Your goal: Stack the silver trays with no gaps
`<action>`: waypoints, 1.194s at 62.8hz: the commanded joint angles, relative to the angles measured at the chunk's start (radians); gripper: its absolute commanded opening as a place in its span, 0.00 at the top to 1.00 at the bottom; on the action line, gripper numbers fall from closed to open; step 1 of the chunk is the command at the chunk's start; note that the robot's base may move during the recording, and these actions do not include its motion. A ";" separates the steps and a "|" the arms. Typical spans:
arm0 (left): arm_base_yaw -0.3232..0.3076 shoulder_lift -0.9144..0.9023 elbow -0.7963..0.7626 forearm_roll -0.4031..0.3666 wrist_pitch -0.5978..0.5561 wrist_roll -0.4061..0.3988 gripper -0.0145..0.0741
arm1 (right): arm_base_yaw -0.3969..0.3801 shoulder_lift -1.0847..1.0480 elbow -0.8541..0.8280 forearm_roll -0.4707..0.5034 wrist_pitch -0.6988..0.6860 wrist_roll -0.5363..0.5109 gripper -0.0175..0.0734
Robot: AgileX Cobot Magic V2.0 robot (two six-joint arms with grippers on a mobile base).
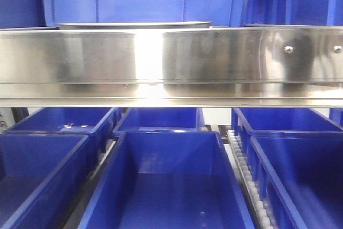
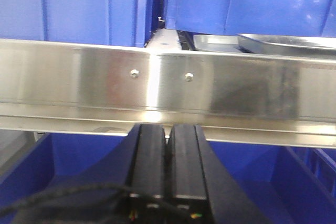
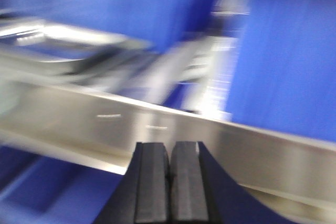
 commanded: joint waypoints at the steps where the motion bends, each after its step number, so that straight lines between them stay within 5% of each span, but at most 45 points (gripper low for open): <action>1: 0.002 -0.015 -0.006 -0.007 -0.084 0.004 0.89 | -0.096 -0.022 0.046 0.023 -0.154 -0.013 0.75; 17: 0.002 -0.015 -0.006 -0.007 -0.084 0.004 0.89 | -0.229 -0.219 0.296 0.069 -0.296 -0.013 0.75; 75: 0.002 -0.013 -0.006 -0.007 -0.084 0.004 0.89 | -0.229 -0.260 0.322 0.069 -0.277 -0.013 0.75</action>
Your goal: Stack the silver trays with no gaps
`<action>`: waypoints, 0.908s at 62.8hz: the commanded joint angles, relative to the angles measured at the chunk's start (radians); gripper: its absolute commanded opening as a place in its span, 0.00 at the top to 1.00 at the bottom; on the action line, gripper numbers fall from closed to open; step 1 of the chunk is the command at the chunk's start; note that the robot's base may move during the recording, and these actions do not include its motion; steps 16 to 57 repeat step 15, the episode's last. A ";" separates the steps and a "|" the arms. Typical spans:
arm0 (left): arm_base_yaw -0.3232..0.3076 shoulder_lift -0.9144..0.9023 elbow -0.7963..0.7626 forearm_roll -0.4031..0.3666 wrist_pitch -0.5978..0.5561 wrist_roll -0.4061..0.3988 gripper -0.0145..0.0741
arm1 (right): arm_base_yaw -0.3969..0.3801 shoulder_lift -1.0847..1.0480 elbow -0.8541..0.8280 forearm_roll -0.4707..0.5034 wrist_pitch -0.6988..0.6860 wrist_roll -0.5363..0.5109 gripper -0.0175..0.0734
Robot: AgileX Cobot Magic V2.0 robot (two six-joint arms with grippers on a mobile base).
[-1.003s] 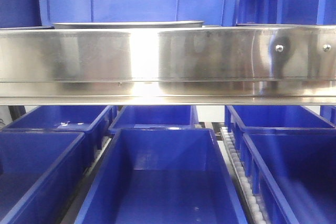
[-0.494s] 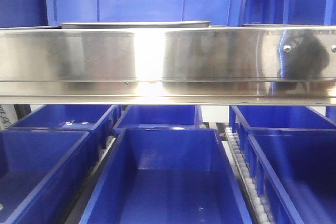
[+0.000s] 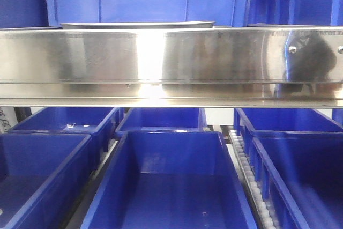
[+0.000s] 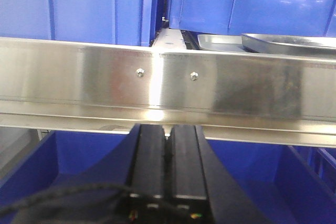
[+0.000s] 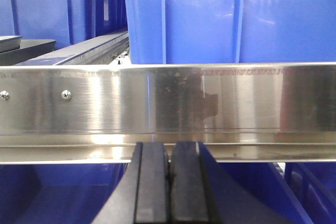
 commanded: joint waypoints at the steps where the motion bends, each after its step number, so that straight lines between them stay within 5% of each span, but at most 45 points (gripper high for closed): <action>1: 0.002 -0.013 -0.006 -0.007 -0.086 0.004 0.89 | -0.005 -0.020 -0.001 0.001 -0.087 -0.013 0.75; 57: 0.002 -0.013 -0.006 -0.007 -0.086 0.004 0.89 | -0.005 -0.020 -0.001 0.001 -0.087 -0.013 0.75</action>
